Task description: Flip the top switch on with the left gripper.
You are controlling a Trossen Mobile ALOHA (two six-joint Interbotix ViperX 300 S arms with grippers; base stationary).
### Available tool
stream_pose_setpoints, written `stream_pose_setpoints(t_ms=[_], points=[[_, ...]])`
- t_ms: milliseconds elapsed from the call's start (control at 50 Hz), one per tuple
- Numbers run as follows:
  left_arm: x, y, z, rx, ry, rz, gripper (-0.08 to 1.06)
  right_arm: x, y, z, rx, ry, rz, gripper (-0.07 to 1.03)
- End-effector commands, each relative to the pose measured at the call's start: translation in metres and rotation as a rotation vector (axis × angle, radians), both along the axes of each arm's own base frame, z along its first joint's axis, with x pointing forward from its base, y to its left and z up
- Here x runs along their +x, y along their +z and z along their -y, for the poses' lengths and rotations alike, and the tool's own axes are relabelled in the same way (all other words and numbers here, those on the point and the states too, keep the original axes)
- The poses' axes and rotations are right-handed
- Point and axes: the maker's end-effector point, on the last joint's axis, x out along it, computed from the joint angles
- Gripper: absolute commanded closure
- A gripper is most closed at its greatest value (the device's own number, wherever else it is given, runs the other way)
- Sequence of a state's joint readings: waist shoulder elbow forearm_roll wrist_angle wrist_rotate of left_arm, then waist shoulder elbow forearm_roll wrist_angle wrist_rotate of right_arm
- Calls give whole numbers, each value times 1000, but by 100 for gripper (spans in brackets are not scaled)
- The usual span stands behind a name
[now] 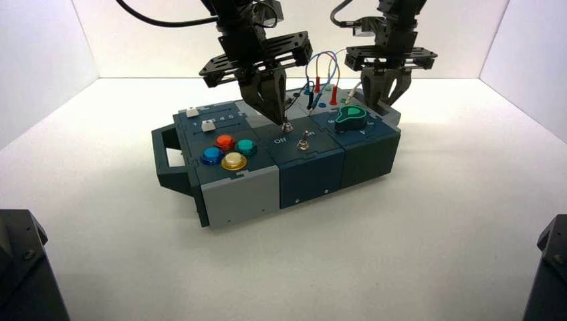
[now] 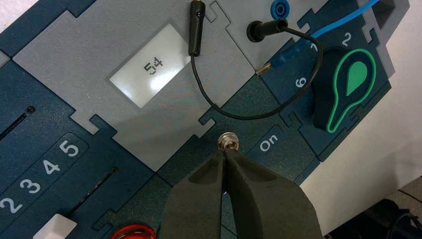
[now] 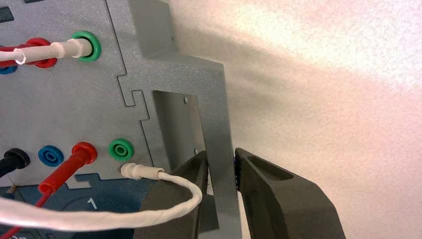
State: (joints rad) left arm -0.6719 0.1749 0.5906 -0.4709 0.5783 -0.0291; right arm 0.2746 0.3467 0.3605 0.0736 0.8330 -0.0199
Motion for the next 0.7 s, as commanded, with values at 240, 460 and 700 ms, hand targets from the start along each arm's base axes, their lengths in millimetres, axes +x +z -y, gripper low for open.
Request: stream_pose_setpoints(t_ms=[240, 460, 700], points=[[2, 27, 36, -73, -40, 52, 101, 8, 10, -19, 42, 11, 28, 99], [0, 25, 40, -72, -49, 47, 101, 6, 9, -22, 41, 19, 22, 99], [-1, 34, 38, -85, -42, 68, 101, 9, 13, -21, 38, 22, 26, 99]])
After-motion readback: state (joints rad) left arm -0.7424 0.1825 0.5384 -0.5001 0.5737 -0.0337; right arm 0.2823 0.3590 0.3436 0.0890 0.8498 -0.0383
